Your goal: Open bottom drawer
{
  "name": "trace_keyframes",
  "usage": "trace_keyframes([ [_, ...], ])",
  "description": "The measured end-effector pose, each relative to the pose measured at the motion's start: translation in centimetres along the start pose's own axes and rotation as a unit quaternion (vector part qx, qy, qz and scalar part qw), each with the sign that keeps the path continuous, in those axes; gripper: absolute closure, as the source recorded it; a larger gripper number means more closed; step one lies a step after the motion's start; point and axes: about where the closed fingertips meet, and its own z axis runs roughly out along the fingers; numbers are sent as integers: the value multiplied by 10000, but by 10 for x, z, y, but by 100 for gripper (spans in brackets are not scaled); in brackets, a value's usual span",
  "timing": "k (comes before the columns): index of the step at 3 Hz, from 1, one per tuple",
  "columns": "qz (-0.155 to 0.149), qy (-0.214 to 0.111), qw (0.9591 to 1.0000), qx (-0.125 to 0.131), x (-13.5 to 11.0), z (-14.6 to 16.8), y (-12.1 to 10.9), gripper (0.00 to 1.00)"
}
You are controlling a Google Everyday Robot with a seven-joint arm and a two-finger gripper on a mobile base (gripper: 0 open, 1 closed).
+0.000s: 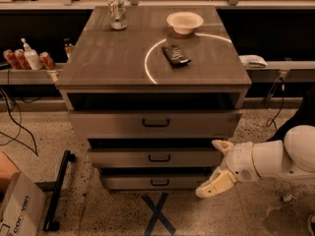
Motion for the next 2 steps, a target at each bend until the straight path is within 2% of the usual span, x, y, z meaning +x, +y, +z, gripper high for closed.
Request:
trace_keyframes([
  [1,-110,231,9996,139,2,13,4,0],
  [2,-115,354,9991,225,21,38,2,0],
])
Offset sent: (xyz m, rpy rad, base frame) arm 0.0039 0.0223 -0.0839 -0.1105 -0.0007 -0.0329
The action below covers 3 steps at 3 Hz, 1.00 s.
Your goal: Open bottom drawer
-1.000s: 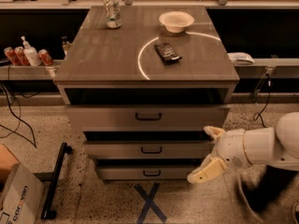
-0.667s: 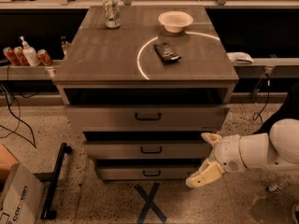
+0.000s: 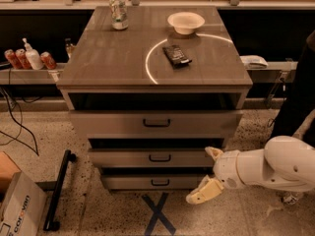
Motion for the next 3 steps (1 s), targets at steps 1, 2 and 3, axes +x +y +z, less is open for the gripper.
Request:
trace_keyframes([
  [1,50,137,9998,99,25,32,-2,0],
  [2,137,170,9995,235,49,56,-9,0],
  [3,326,123,9988,333,81,78,-22,0],
])
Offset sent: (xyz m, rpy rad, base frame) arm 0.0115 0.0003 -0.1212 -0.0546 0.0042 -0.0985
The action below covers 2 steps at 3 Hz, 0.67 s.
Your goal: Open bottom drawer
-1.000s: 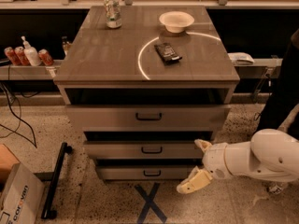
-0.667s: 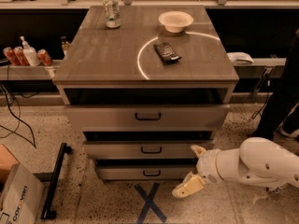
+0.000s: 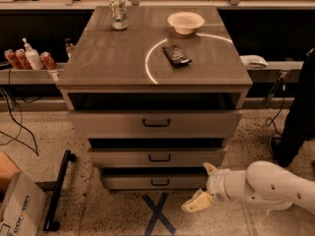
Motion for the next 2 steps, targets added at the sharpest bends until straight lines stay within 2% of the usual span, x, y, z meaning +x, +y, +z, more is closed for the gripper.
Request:
trace_keyframes([
  [1,309,58,9994,-144,41,36,-25,0],
  [2,286,56,9994,-170,38,36,-20,0],
])
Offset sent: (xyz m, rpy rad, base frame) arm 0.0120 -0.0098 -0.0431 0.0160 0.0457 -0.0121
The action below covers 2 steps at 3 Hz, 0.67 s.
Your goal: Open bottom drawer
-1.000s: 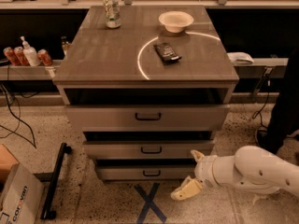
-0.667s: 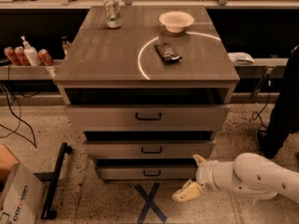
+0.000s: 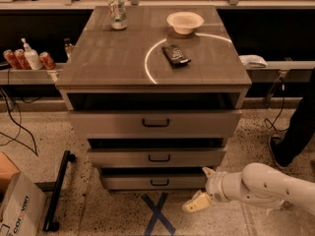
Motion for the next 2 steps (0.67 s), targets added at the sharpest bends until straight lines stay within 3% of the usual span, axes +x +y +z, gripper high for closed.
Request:
trace_keyframes([
  [2,13,467,9984,314,41,48,-13,0],
])
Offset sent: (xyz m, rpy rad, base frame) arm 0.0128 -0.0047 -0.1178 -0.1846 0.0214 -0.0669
